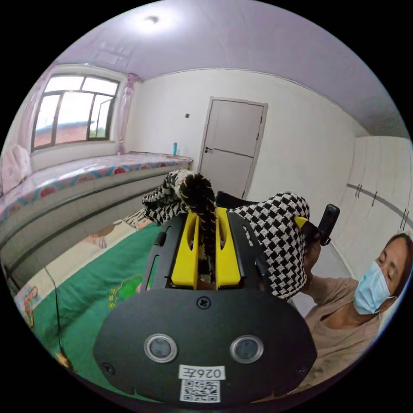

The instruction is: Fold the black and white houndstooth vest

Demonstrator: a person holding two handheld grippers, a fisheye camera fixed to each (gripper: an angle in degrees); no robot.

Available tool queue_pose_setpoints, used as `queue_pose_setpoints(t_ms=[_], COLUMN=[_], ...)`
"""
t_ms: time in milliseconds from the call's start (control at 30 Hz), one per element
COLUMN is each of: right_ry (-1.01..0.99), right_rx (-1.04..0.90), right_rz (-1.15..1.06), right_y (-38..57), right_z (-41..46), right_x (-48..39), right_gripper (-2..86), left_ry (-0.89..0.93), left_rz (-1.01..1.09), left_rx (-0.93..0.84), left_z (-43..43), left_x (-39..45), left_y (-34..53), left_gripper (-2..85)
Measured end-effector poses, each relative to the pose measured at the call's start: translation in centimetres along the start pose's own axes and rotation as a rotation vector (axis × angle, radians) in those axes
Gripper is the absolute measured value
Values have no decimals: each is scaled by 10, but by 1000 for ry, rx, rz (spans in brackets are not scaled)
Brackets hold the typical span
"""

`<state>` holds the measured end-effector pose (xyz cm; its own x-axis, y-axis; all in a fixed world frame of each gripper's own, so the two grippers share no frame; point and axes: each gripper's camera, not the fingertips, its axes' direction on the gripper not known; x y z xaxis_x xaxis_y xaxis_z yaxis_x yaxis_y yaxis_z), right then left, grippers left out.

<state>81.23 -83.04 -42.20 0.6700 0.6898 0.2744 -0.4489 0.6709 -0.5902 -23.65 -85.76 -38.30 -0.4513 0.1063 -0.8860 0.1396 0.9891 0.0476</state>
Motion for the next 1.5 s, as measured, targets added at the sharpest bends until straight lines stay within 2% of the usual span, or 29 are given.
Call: queue_pose_setpoints(t_ms=[100,167,200,233,300,367,400,467,533,600,667,700,733,867,967,1067,1167,1267,1333,1500], right_ry=[-101,-127,-145,-153,-207,-279,-312,-318,-264,-195,-226,-270,-294,-426,-489,-596,-590,-484,-455,-392], right_rx=[-152,-227,-287,-327,-552,-711,-742,-752,-732,-716,-748,-778,-794,-913,-940,-967,-979,-948,-920,-889], right_rz=[67,119,173,206,333,402,453,461,345,122,21,1,-2,18,-20,-82,-196,-350,-365,-289], right_y=[29,52,72,84,137,176,193,201,199,200,209,218,223,263,288,310,324,338,341,340], right_z=[92,143,175,192,256,297,315,338,357,389,422,445,456,531,569,600,617,621,624,658], right_x=[-38,-57,-66,-69,-77,-79,-78,-81,-97,-129,-151,-164,-170,-205,-234,-273,-315,-346,-354,-357], right_gripper=[29,30,32,34,41,43,43,45,47,51,58,66,71,86,97,124,136,131,126,127], left_ry=[-36,-42,-50,-99,-193,-282,-300,-302,-298,-310,-261,-225,-209,-352,-357,-316,-214,-240,-238,-192], left_rz=[-149,-255,-254,-233,-337,-549,-579,-679,-746,-789,-933,-936,-914,-825,-828,-872,-889,-889,-886,-949], left_rx=[3,70,74,55,3,-63,-53,76,158,153,154,154,121,-101,-176,-174,-187,-268,-290,-203], left_z=[-62,-104,-112,-126,-143,-173,-183,-231,-263,-286,-311,-316,-327,-357,-370,-377,-376,-382,-388,-413], left_x=[-62,-113,-125,-147,-190,-246,-255,-277,-289,-301,-321,-326,-333,-349,-367,-392,-413,-429,-438,-457], left_y=[66,108,115,130,162,227,246,322,371,410,447,450,453,457,475,497,515,524,529,555], left_gripper=[62,62,64,68,82,96,95,87,87,103,164,175,190,210,238,281,245,182,172,159])
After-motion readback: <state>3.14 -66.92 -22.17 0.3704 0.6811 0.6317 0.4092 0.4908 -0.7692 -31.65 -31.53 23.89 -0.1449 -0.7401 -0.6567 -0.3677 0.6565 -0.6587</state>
